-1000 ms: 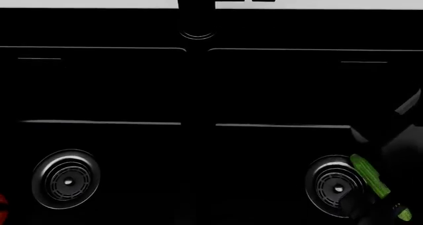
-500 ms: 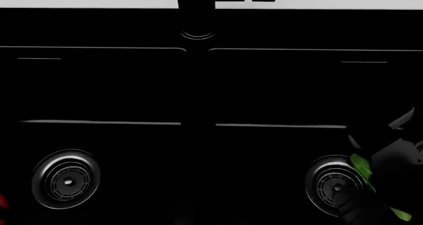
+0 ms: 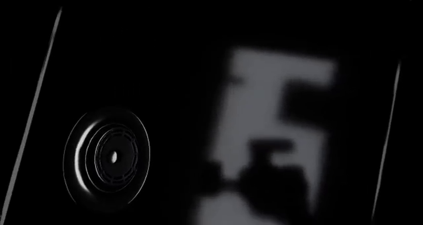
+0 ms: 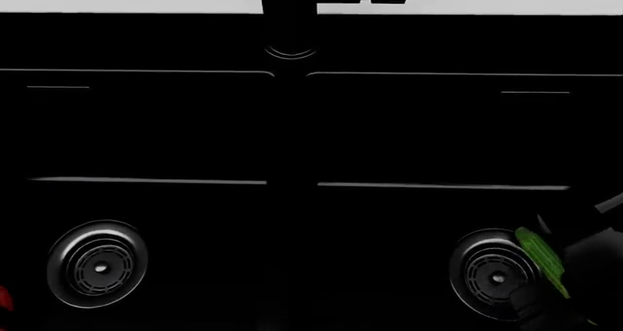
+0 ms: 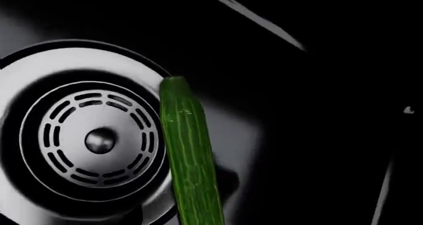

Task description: Pick the vegetables from the sink and place them on the cutting board.

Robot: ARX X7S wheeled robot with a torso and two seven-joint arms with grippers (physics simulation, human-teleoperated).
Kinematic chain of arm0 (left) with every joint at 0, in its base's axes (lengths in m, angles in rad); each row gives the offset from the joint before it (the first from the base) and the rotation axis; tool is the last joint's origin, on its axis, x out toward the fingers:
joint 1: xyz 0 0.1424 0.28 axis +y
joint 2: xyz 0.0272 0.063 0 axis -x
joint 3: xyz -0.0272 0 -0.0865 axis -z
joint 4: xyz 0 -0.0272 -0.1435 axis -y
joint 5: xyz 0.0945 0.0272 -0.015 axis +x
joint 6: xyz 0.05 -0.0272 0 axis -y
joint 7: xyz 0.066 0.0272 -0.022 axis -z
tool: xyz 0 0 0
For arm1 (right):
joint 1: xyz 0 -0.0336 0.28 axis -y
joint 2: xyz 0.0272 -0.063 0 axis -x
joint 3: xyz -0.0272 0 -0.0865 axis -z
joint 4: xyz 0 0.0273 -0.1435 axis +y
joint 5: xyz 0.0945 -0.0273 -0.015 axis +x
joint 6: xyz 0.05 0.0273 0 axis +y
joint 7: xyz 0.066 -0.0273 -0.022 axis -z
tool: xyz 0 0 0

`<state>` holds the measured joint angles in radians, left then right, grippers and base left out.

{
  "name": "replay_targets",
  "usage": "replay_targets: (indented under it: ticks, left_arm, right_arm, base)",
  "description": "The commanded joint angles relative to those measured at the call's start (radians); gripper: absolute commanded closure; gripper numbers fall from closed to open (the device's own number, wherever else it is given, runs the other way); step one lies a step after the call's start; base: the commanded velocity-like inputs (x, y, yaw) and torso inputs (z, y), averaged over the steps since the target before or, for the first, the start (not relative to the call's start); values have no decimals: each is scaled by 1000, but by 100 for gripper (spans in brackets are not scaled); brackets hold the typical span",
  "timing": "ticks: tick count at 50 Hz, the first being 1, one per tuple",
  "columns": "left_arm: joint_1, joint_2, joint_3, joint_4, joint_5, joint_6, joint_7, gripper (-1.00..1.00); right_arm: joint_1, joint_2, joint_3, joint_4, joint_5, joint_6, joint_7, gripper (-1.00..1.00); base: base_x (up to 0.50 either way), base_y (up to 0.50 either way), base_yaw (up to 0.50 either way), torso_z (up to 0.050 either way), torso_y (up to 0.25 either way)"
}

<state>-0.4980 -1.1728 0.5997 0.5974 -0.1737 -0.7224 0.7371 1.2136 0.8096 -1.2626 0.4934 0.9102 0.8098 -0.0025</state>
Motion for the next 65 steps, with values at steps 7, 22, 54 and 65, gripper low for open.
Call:
replay_targets:
  ticks: [7, 22, 54, 65]
  left_arm:
    - [-29, 25, -24, 28, 15, -59, 45, -100]
    - [-8, 29, -19, -22, 29, -10, 23, -100]
    - [-44, -156, -291, 197, -129, -204, 16, -100]
    - [13, -234, -290, 229, -139, -220, 8, -100]
  right_arm:
    - [-118, -101, 40, 183, -95, -152, -84, -100]
    - [-147, -176, 15, 327, -123, -217, -188, 100]
    - [162, 264, 84, -684, 113, 266, -103, 100]
    - [171, 279, 94, -709, 130, 270, -108, 100]
  base:
    - [33, 0, 9, -9, -15]
    - [32, -3, 13, -13, -23]
    - [34, -1, 5, -4, -7]
    - [36, 0, 3, 0, 0]
